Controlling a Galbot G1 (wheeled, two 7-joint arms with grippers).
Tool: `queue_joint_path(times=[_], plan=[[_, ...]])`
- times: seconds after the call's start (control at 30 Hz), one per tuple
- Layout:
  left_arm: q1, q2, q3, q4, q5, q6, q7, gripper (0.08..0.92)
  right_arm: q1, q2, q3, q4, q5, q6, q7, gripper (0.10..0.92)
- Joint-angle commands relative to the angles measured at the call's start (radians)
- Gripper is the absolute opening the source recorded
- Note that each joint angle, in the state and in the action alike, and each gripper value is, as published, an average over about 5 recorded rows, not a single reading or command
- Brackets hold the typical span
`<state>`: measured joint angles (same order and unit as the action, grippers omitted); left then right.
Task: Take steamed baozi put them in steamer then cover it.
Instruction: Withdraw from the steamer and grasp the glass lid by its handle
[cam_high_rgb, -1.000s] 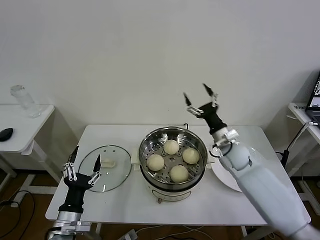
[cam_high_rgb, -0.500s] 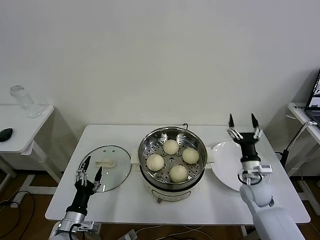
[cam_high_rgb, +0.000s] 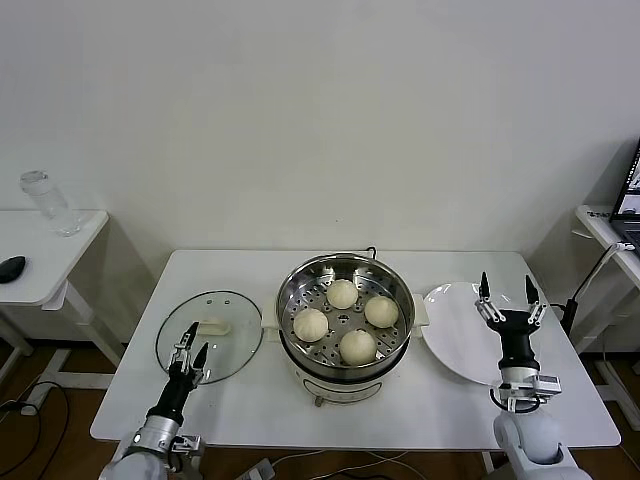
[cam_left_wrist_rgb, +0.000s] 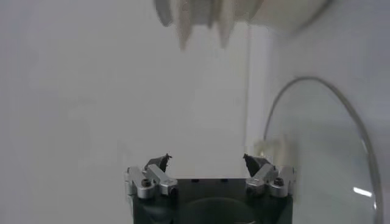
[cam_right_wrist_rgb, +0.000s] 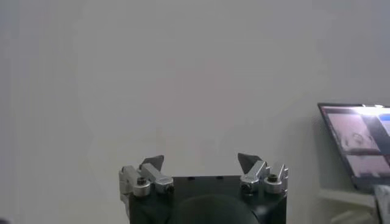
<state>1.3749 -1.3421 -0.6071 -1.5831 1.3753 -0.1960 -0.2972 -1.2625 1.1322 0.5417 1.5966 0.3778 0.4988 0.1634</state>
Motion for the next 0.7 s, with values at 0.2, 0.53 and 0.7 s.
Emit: queue_joint_path(times=[0.2, 0.53, 0.7], plan=[[-0.159, -0.013, -0.004, 0.206, 0.092, -0.020, -0.045, 0.823, -0.023, 0.030, 0.000, -0.015, -0.041, -0.018, 0.001, 0.823], [-0.206, -0.020, -0.003, 0.256, 0.091, -0.006, -0.042, 0.823, -0.023, 0.040, -0.002, -0.026, -0.052, -0.014, -0.002, 0.823], [-0.219, -0.020, -0.005, 0.267, 0.085, 0.002, -0.039, 0.823, -0.027, 0.042, 0.003, -0.037, -0.062, -0.011, -0.006, 0.823]])
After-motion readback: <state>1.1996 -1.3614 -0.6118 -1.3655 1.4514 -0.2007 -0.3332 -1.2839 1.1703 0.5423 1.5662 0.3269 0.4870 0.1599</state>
